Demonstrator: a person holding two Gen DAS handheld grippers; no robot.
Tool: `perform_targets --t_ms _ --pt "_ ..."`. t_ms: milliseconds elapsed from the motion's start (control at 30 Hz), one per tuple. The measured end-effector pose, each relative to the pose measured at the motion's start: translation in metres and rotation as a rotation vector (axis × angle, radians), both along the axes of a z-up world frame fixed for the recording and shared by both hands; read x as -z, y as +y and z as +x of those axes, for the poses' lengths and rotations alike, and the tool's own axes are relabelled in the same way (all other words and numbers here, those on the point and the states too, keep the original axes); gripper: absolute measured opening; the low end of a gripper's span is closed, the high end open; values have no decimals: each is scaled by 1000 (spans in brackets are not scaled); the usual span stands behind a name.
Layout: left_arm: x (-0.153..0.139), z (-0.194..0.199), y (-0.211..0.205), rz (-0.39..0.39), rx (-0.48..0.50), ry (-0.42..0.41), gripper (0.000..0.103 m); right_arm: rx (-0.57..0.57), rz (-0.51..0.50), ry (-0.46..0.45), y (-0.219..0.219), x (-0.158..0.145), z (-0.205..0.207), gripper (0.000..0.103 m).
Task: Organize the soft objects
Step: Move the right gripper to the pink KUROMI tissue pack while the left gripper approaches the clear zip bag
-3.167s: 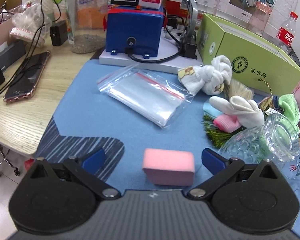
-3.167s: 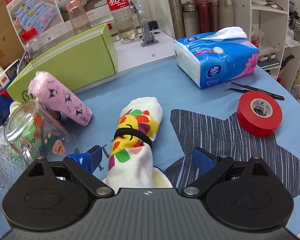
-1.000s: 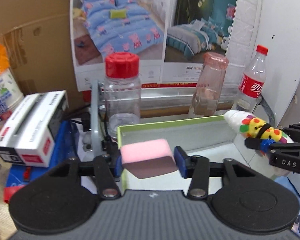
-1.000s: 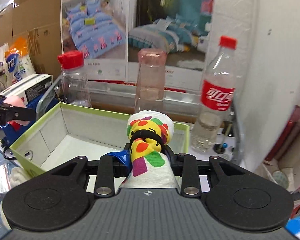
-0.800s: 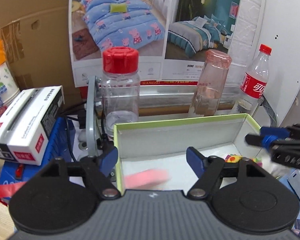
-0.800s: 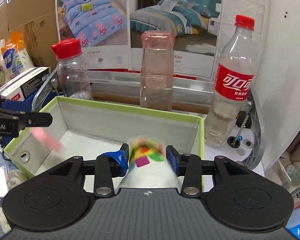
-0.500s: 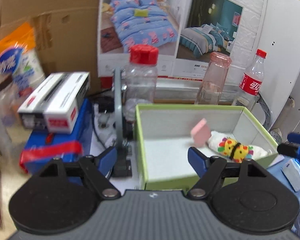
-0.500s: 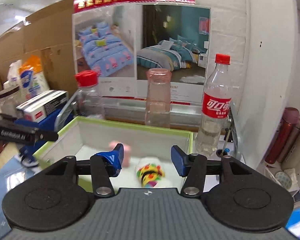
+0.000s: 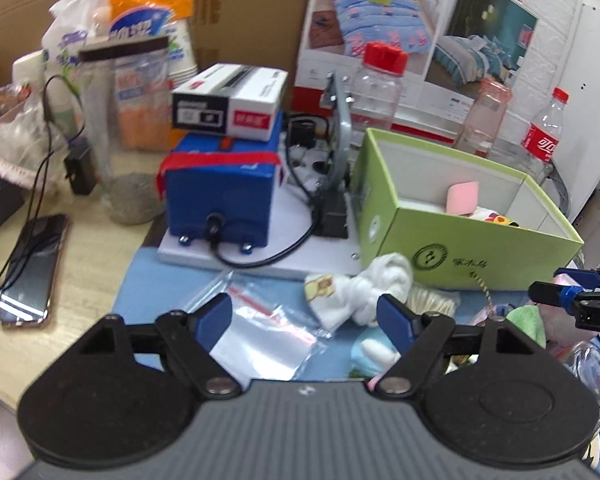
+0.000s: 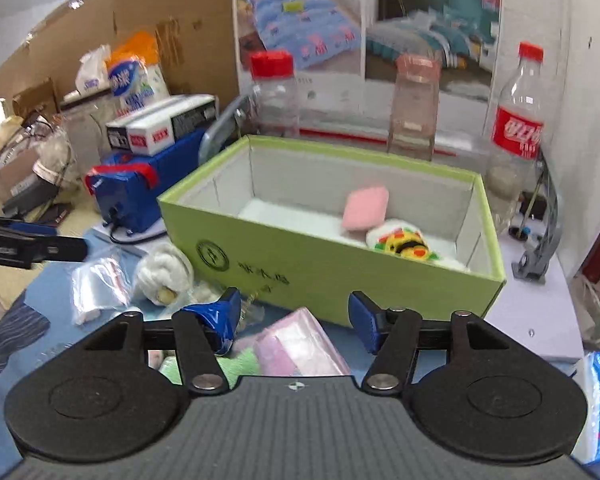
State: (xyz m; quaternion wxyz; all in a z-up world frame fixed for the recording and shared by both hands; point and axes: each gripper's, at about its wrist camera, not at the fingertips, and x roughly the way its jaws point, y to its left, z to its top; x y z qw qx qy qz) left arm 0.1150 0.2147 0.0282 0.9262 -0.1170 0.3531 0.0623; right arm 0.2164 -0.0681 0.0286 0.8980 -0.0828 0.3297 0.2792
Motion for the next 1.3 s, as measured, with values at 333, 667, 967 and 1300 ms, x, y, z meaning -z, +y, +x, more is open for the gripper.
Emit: perform_targets --t_ms 333,667,967,1300 --pt "8 -1 -1 -44 -11 19 80 271 17 55 -90 21 -15 47" --pt "-1 -9 -10 -13 -13 6 82 364 65 51 -117 23 -26 48" --pt "8 -12 17 -42 -80 31 84 339 -40 78 -60 44 58 49" --pt "3 -22 9 -42 -65 -4 102 243 -191 28 -87 51 2 51"
